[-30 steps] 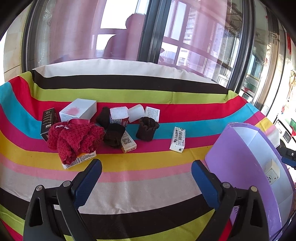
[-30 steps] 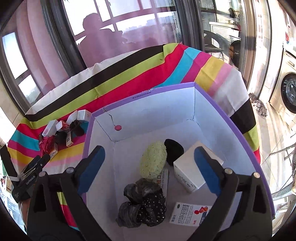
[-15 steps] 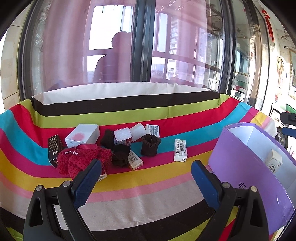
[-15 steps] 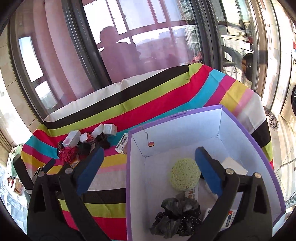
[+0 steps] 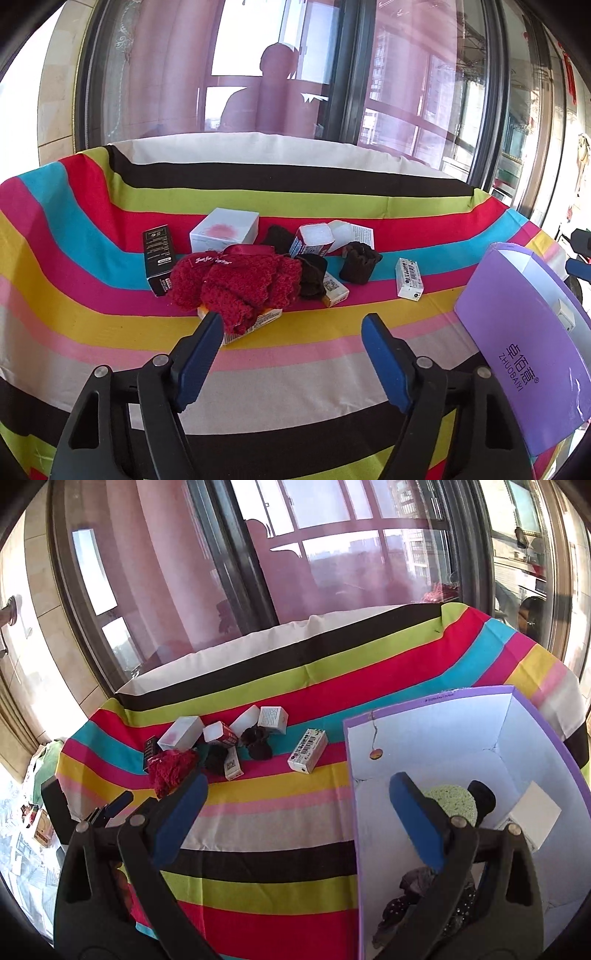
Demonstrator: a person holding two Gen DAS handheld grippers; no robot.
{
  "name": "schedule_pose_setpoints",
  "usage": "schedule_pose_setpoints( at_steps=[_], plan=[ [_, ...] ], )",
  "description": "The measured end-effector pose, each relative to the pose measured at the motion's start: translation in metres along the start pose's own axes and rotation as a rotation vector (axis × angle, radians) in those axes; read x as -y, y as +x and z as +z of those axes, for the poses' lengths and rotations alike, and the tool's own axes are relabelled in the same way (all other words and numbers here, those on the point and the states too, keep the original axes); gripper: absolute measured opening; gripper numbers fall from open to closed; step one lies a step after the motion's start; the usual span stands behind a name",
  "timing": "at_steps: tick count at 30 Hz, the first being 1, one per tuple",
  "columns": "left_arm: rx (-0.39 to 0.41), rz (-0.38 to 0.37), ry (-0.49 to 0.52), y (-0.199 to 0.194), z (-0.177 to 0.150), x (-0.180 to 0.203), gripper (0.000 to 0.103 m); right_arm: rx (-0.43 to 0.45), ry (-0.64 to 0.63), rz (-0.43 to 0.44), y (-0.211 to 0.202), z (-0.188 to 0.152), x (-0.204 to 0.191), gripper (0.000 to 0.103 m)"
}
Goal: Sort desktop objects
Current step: 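Move both open grippers back toward the remaining table items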
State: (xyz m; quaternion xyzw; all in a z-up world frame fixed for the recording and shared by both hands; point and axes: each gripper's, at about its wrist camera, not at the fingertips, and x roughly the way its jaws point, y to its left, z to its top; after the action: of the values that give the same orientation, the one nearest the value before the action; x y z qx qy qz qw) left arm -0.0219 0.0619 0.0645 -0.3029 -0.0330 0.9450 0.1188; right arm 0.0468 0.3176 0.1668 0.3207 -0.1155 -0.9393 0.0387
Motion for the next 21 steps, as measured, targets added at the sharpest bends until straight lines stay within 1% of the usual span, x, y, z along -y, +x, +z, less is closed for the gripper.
schedule_pose_setpoints(
  at_steps=[3,5,8,12,15,18,20,21],
  plan=[
    [0.0,-0.019,-0.046,0.002,0.003,-0.02,0.076,-0.013,-0.024,0.03,0.011,-0.004,-0.019,0.099],
    [-0.022,-0.048,-0.101,0.007,0.007,-0.037,0.076,-0.026,-0.033,0.045,0.021,-0.008,-0.03,0.099],
    [-0.024,-0.039,-0.172,0.013,0.014,-0.062,0.076,-0.06,-0.021,0.075,0.042,-0.015,-0.044,0.099],
    [-0.018,0.01,-0.238,0.022,0.035,-0.093,0.076,-0.102,0.026,0.143,0.075,-0.023,-0.065,0.099],
    [-0.033,0.085,-0.246,0.041,0.055,-0.111,0.076,-0.132,0.045,0.224,0.105,-0.026,-0.089,0.099],
    [-0.091,0.139,-0.264,0.072,0.066,-0.129,0.075,-0.18,0.036,0.289,0.142,-0.028,-0.116,0.099],
    [-0.141,0.134,-0.298,0.093,0.067,-0.141,0.075,-0.224,0.042,0.305,0.167,-0.028,-0.129,0.099],
    [-0.16,0.126,-0.311,0.101,0.067,-0.145,0.075,-0.231,0.056,0.319,0.177,-0.029,-0.132,0.099]
  ],
)
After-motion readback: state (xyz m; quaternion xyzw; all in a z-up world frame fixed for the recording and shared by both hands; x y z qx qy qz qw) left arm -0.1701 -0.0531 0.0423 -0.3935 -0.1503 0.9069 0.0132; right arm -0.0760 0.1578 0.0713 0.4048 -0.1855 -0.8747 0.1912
